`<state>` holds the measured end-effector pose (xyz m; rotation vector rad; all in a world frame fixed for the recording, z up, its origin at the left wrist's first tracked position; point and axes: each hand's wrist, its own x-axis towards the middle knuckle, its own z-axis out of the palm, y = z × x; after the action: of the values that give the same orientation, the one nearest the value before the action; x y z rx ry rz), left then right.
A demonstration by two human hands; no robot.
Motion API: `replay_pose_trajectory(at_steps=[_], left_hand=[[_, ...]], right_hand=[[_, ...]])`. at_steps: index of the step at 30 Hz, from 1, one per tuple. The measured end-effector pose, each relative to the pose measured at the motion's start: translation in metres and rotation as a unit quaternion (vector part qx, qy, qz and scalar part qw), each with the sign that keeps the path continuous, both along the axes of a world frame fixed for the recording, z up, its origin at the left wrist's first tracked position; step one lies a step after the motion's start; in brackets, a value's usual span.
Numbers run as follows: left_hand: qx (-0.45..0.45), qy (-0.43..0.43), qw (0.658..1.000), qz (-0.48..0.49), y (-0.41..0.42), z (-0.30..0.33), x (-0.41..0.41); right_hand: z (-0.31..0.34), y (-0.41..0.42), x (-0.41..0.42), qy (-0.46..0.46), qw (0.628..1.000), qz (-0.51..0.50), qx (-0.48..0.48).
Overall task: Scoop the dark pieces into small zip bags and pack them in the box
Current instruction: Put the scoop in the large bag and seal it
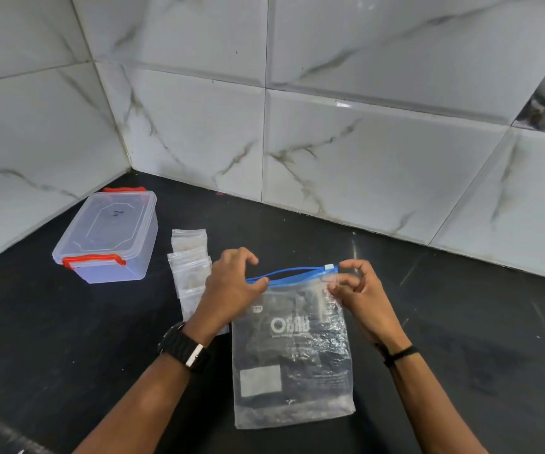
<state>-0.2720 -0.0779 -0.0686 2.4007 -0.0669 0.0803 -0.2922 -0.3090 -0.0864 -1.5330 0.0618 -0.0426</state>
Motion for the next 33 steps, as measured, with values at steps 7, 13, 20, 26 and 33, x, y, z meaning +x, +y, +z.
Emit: replay_pose_trajectory(at_steps=[7,13,20,26,33], left_hand=[[0.052,-0.032,0.986,-0.155,-0.055,0.03,0.005],[0.03,-0.085,0.968,-0.234,-0.065,0.034,0.013],[-0.027,-0.118,0.956,-0.267,-0.062,0.031,0.008],[-0.067,-0.156,0.953,-0.25,-0.061,0.034,0.01],[-0.034,-0.134,0.963,-0.232,-0.06,0.032,0.007]], right_hand=[[0.012,0.013,-0.004,0.01,1.0,0.016,-0.002],[0.021,0.015,-0.012,-0.038,0.999,-0.031,0.006],[0.03,0.019,-0.012,-0.028,0.991,-0.067,0.109],[0.039,0.021,-0.013,-0.001,0.979,-0.047,0.197],[0.033,0.022,-0.009,0.0,0.983,-0.095,0.156]])
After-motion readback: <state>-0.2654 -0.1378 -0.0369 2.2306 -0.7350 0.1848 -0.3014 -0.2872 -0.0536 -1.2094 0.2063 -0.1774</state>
